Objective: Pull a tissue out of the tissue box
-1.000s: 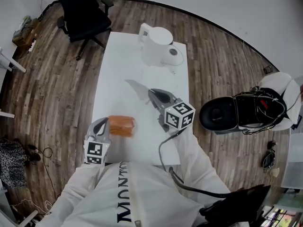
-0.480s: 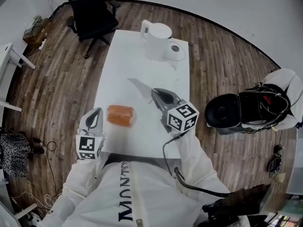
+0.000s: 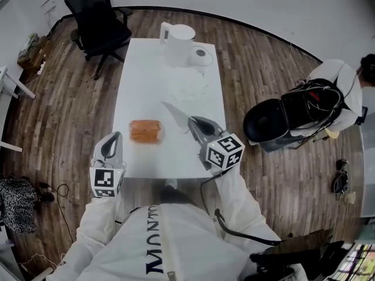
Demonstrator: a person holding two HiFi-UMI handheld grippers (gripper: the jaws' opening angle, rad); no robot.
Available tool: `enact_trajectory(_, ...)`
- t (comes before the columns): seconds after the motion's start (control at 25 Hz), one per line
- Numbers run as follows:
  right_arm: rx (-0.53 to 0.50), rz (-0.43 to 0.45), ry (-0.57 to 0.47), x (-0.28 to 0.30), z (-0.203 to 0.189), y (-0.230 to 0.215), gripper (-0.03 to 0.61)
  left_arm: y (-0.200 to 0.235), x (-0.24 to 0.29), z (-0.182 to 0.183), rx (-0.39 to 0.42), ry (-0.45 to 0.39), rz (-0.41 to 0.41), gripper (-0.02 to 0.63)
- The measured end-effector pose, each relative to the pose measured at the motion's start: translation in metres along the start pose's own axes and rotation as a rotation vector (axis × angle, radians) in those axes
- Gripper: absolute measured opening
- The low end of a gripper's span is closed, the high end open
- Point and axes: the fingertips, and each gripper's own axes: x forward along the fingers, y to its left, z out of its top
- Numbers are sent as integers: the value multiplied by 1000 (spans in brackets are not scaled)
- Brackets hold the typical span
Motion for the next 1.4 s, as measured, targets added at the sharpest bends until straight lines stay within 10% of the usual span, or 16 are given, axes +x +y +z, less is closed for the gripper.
enact_trajectory(0.64,3,-180,-56,-91,-52,129,3,-16,-132,-15,8,-47,-101,-2)
enact_trajectory(1.4,-23,-199,-104,-139,-64,142,2,-64,-141,-4,15,-59,-114,-2)
